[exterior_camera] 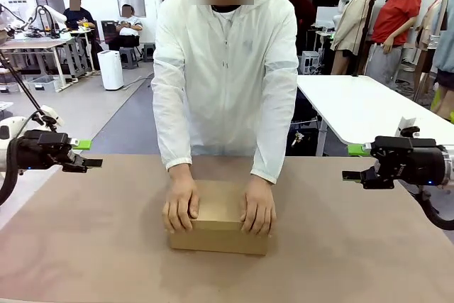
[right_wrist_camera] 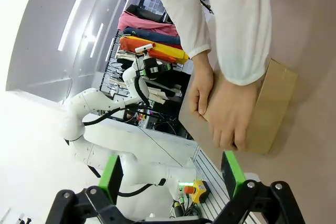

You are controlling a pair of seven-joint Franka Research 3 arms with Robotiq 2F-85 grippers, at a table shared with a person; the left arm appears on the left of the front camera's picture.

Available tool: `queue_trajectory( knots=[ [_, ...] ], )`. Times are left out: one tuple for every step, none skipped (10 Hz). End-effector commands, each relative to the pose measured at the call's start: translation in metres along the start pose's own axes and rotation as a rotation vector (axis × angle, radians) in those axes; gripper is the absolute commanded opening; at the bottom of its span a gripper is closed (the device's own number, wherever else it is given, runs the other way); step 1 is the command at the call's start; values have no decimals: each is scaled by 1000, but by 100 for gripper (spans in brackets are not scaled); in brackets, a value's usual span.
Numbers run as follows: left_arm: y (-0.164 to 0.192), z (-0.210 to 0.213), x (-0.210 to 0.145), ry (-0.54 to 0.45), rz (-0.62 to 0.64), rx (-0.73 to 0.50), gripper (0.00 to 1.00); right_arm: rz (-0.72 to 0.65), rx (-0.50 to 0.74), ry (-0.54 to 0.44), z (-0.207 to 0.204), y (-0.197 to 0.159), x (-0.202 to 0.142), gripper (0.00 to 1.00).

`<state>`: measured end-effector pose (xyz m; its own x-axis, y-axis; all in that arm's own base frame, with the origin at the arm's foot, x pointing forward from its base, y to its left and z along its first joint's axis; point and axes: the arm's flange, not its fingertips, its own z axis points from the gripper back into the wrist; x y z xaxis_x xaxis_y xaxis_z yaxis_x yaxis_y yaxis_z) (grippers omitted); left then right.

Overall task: Pack the items into the box.
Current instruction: Close the Mailer Box.

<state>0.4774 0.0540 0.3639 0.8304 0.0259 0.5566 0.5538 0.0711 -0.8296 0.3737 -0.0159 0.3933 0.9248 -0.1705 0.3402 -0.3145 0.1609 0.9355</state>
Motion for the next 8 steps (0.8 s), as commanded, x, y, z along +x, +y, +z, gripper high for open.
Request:
queue_trajectory(
  knots=[
    [-3,0,0,-4,-15,-11,100,16,3,-9,0,1,1,100],
    [-3,0,0,-4,-15,-11,100,16,3,-9,0,1,1,100],
    [-3,0,0,-4,-15,-11,100,16,3,-9,0,1,1,100],
    [-3,0,0,-4,-15,-11,100,16,3,-9,0,1,1,100],
    [-3,0,0,-4,-15,-11,100,16,3,-9,0,1,1,100],
    [-3,0,0,-4,-15,-11,100,16,3,-9,0,1,1,100],
    [-3,0,0,-4,-15,-11,100,16,3,-9,0,1,1,100],
    [-3,0,0,-4,-15,-11,100,16,3,-9,0,1,1,100]
  ],
)
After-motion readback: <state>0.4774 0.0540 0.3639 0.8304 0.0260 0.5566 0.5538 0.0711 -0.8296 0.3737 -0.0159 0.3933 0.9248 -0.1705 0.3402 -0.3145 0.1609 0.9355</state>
